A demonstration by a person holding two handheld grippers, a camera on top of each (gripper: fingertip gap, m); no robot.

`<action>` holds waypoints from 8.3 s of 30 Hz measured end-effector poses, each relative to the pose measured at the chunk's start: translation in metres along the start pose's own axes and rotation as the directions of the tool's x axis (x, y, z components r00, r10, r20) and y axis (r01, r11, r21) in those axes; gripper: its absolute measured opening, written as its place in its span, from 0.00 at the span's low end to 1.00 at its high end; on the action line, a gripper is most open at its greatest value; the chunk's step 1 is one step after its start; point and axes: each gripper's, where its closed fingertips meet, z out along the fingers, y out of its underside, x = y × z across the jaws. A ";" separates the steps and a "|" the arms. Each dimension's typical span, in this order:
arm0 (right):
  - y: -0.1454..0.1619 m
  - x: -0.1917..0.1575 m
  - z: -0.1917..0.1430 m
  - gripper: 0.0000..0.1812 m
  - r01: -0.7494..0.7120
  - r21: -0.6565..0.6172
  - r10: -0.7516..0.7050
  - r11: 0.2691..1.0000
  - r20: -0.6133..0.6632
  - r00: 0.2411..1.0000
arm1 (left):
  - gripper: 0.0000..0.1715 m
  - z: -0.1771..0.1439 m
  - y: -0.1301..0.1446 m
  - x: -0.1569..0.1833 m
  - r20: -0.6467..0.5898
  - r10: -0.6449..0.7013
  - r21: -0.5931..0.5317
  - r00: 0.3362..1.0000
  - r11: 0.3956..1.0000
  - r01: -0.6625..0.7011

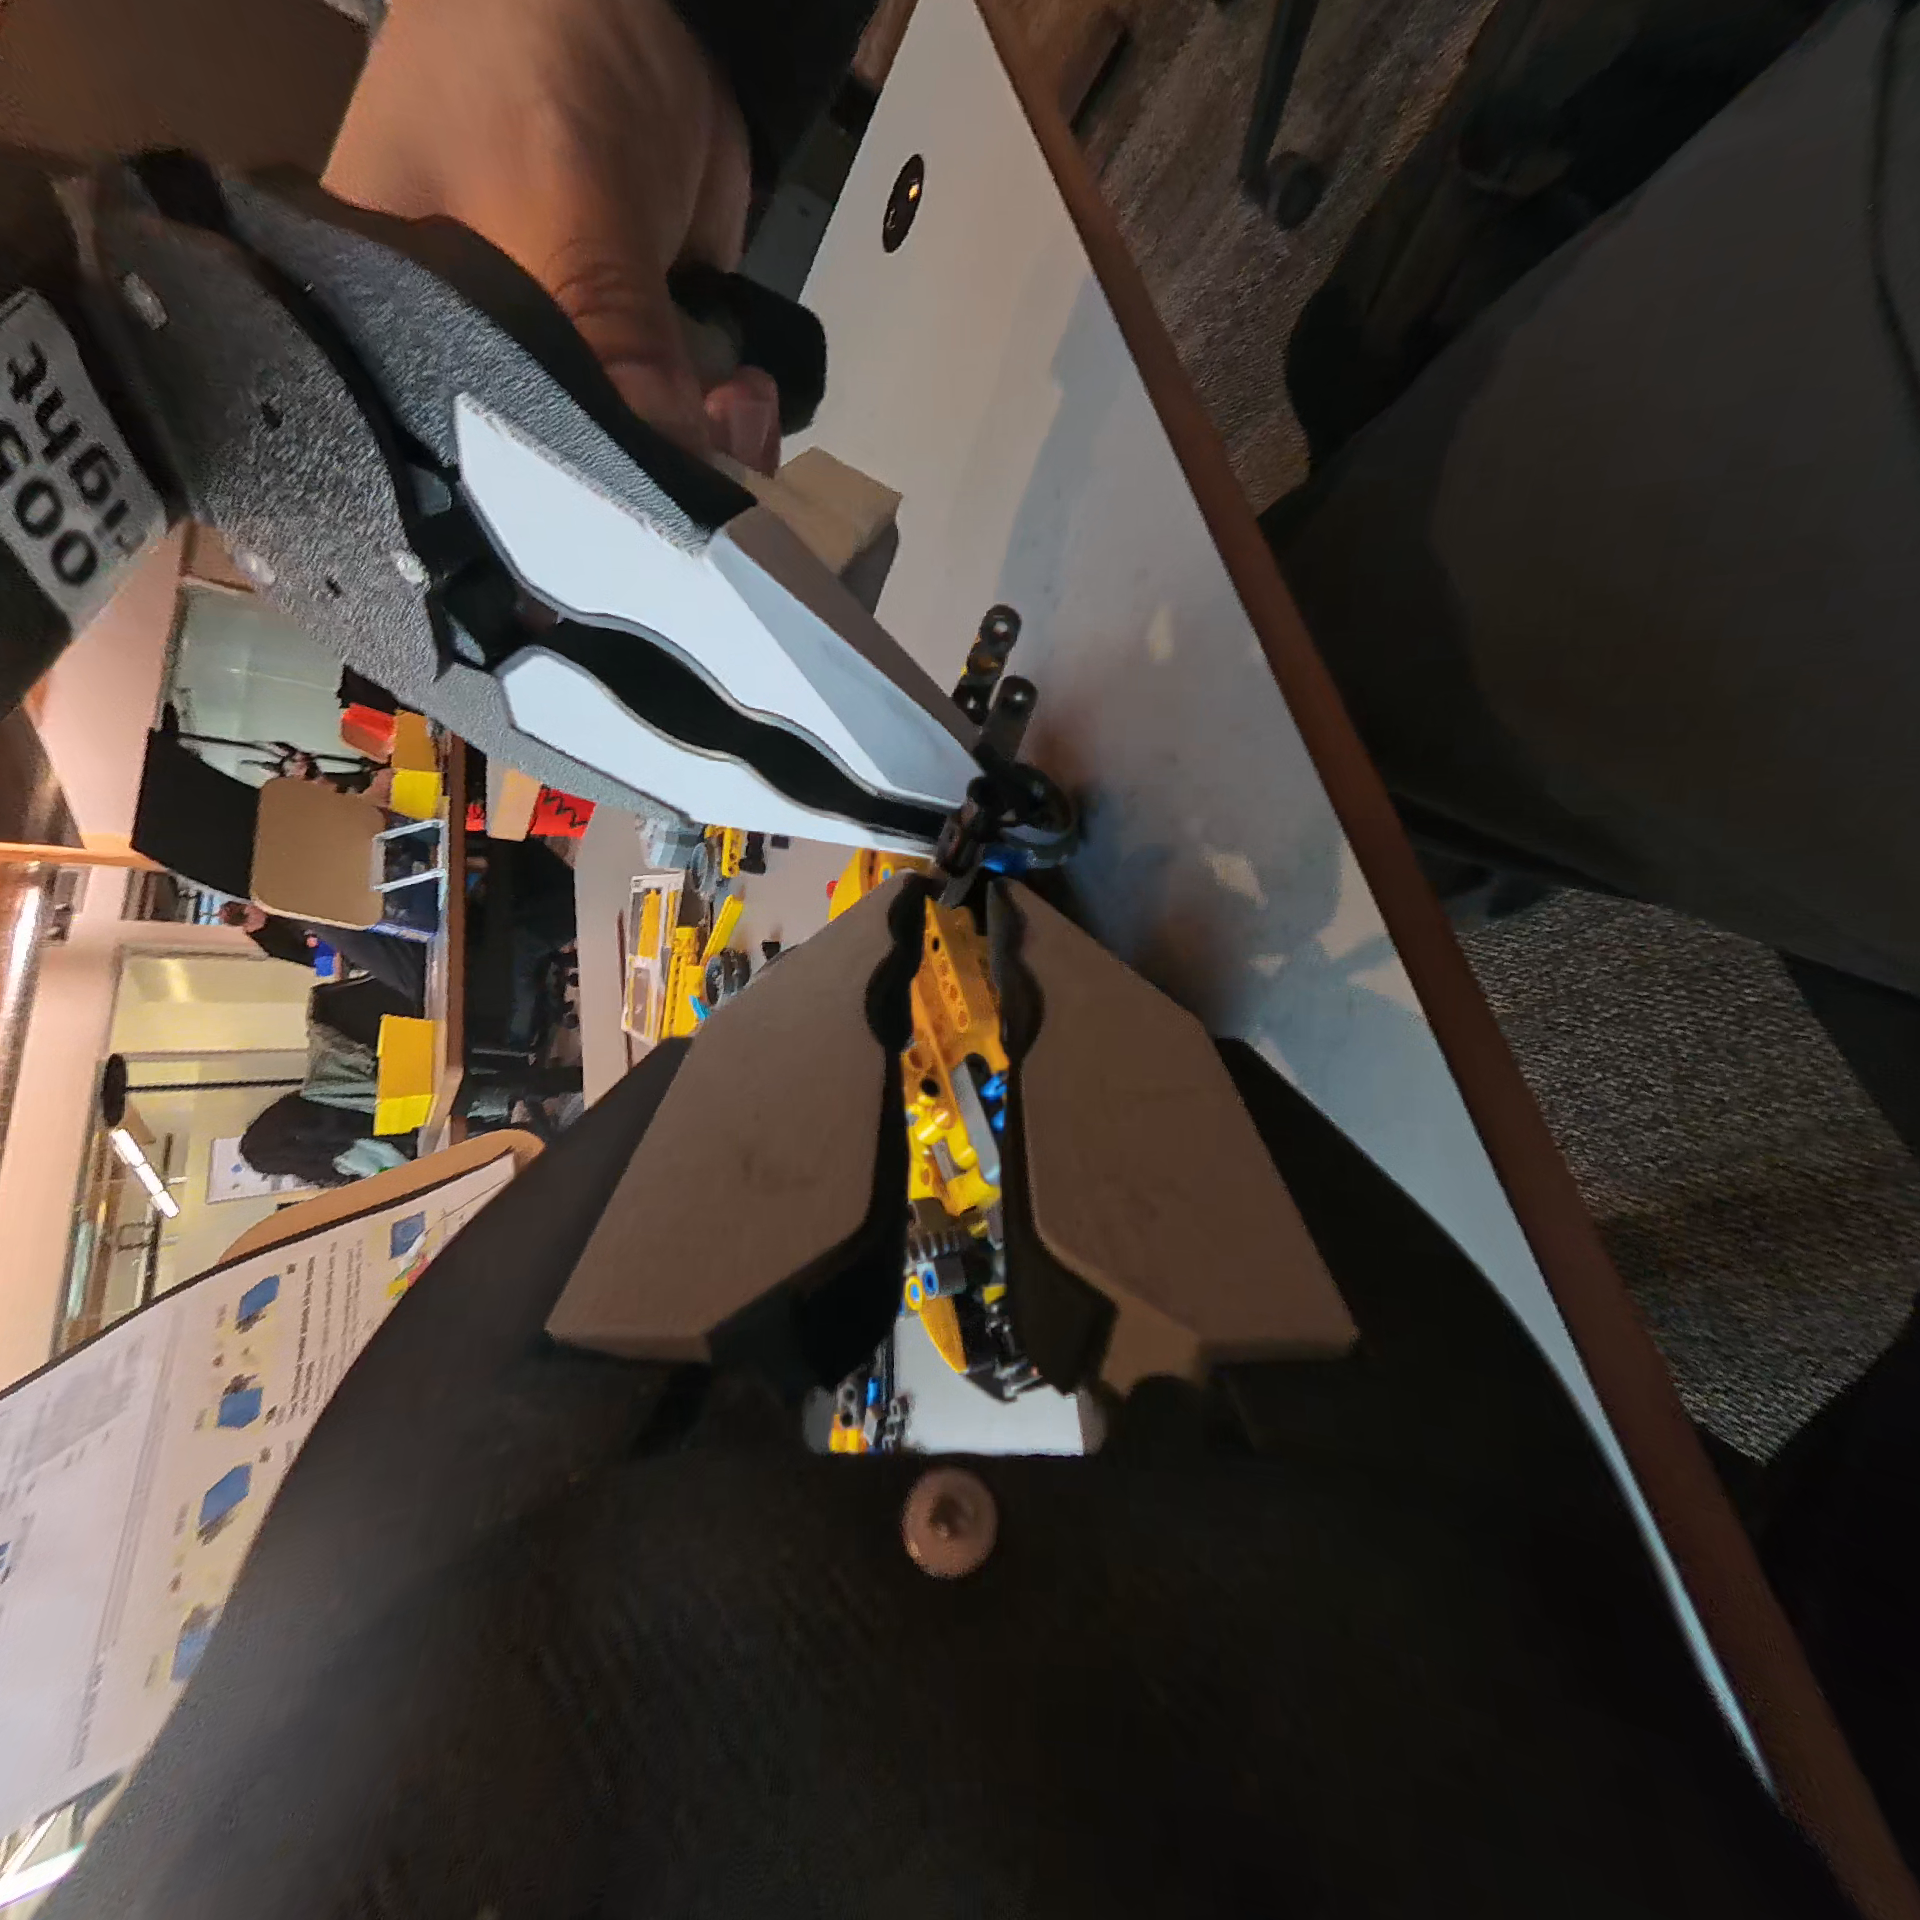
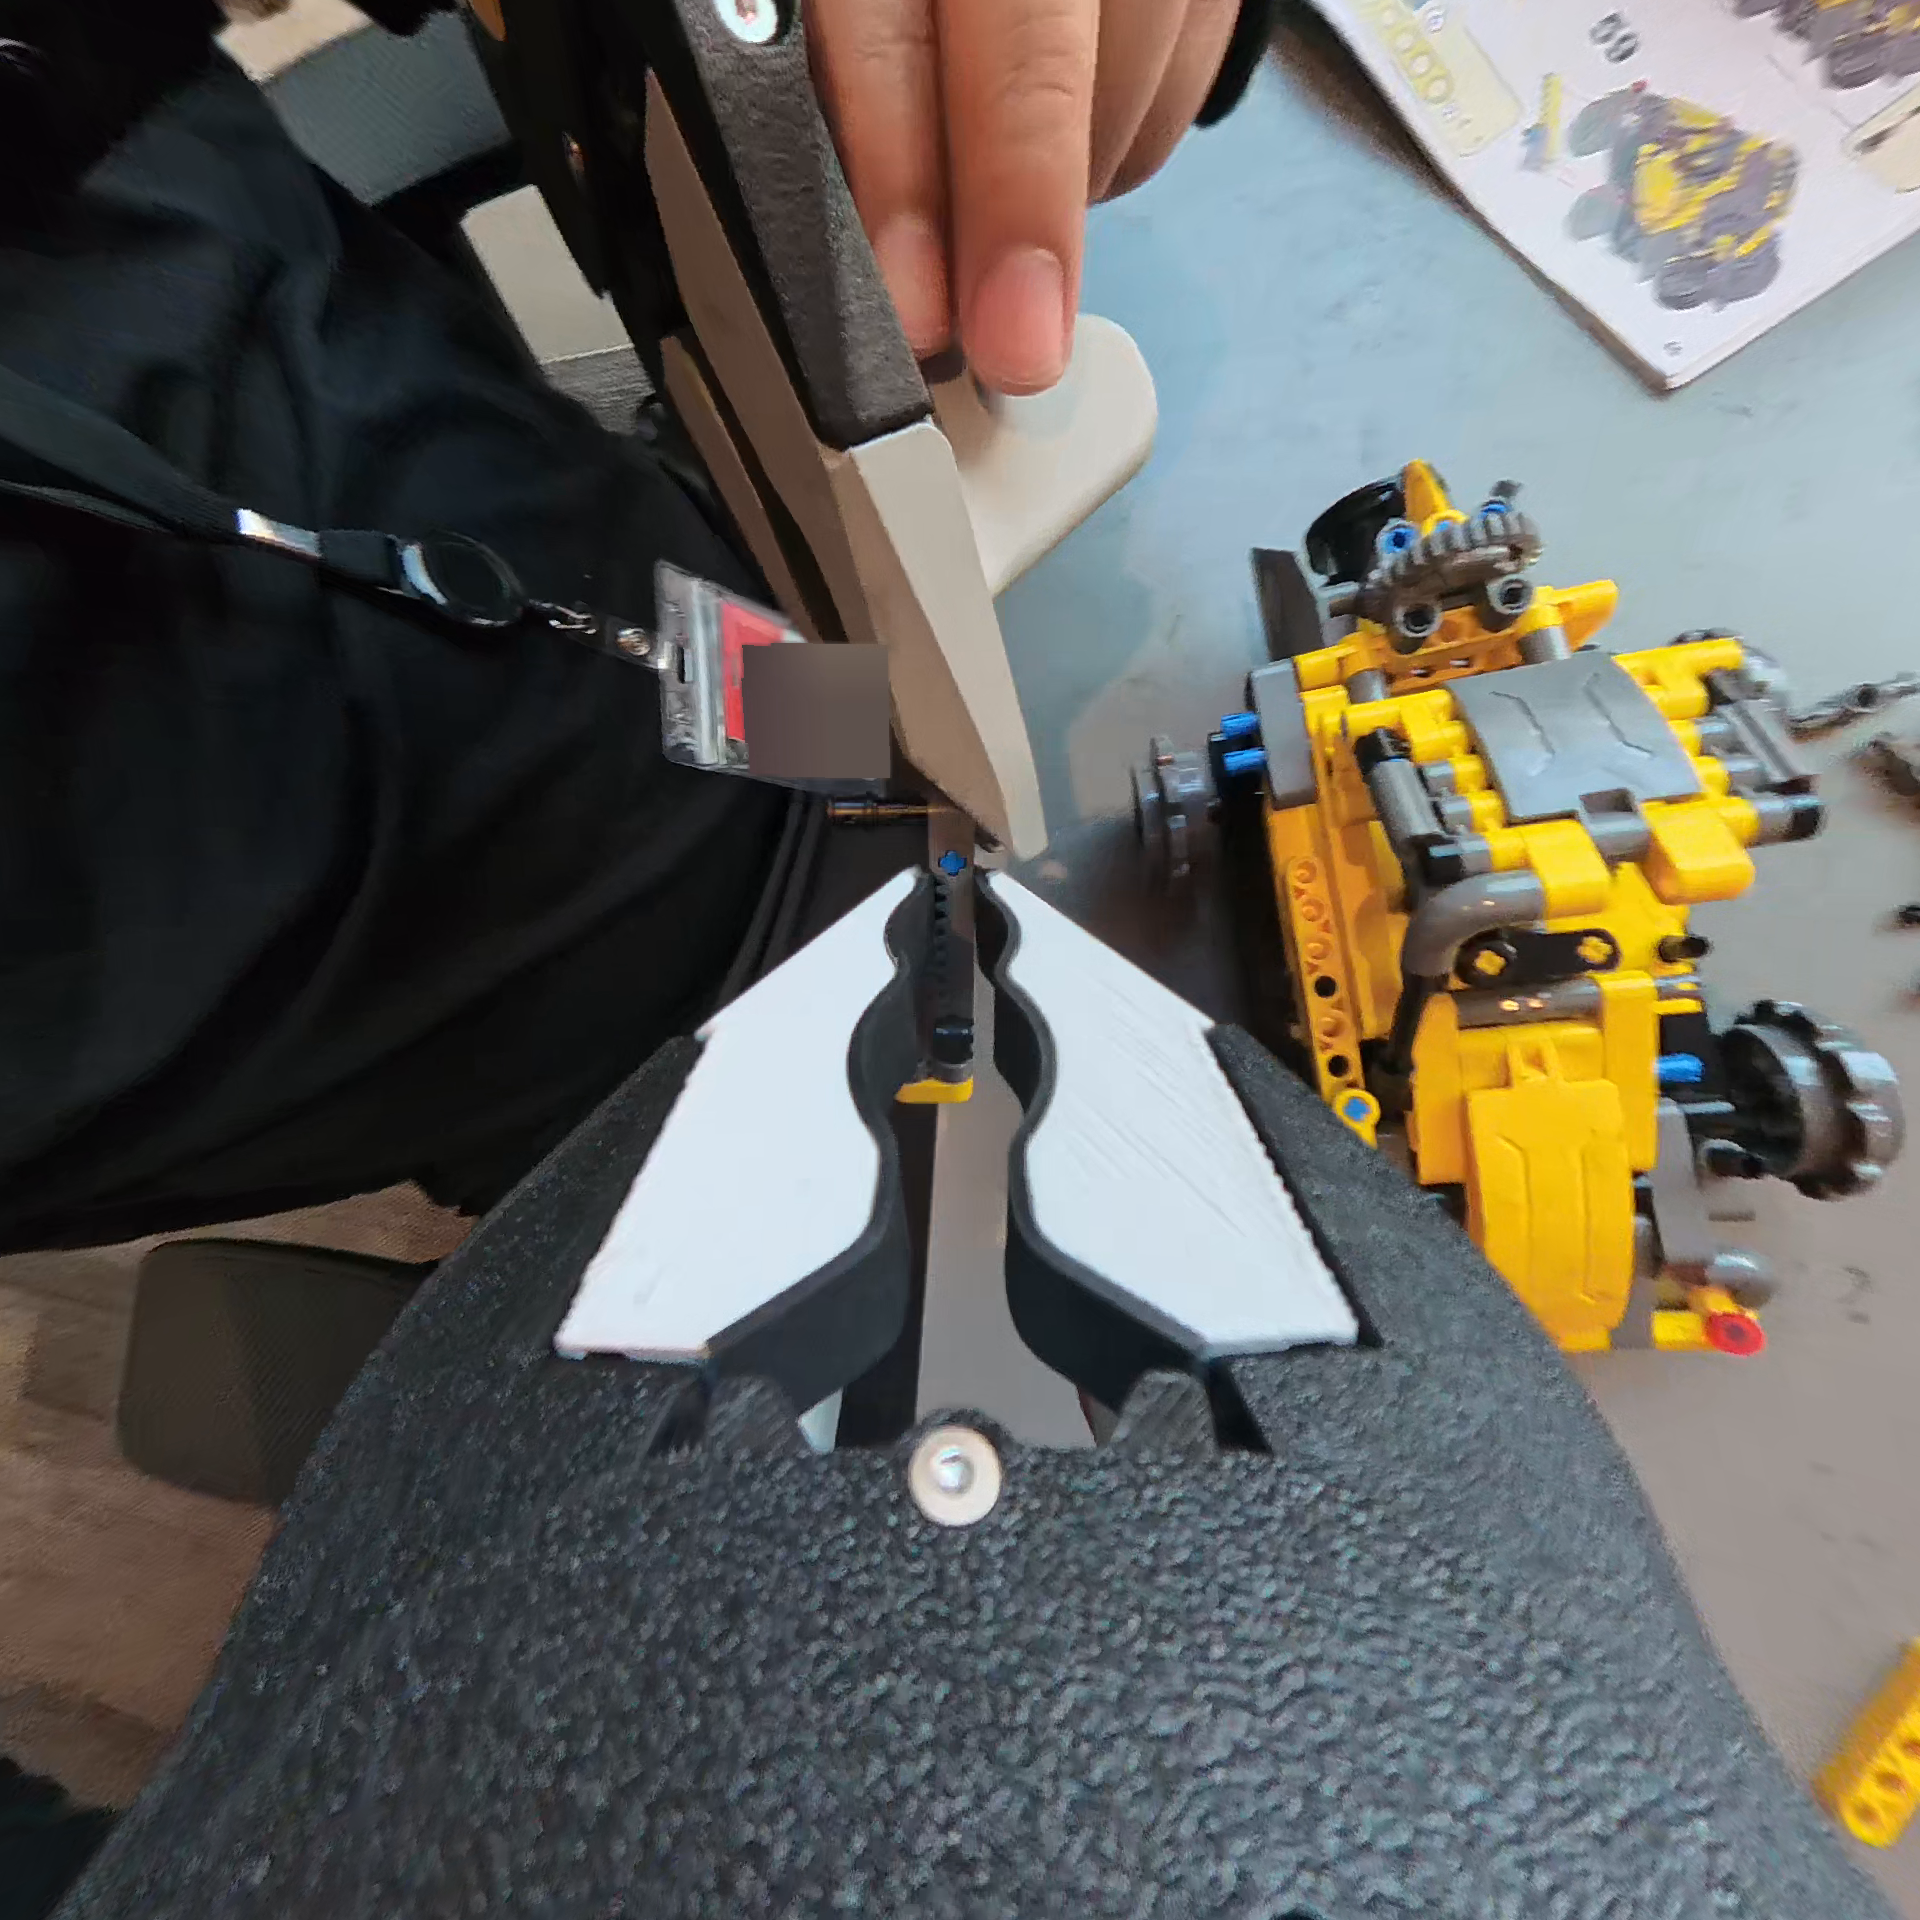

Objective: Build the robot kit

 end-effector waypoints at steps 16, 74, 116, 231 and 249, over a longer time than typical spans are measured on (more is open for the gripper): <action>0.006 0.041 0.009 0.06 -0.035 -0.070 0.022 0.997 -0.176 0.984 | 0.02 0.019 0.042 0.007 0.017 -0.348 -0.122 0.937 0.930 0.348; -0.005 0.086 -0.005 0.04 0.355 -0.586 -0.609 0.728 -0.791 -0.058 | 0.49 0.025 0.099 -0.002 -0.361 -0.799 -0.222 0.480 0.574 0.788; -0.022 0.057 -0.008 0.04 0.518 -0.158 -0.319 0.841 -0.918 0.237 | 0.04 0.001 0.045 -0.016 -0.035 -0.155 -0.094 0.987 0.984 0.152; -0.013 0.106 -0.003 0.04 0.406 -0.511 -0.538 0.758 -0.841 -0.054 | 0.41 0.033 0.108 -0.029 -0.175 -0.916 -0.231 0.361 0.394 0.889; -0.013 0.098 -0.003 0.05 0.390 -0.428 -0.494 0.815 -0.866 0.081 | 0.41 0.031 0.111 -0.028 -0.180 -0.916 -0.229 0.359 0.394 0.890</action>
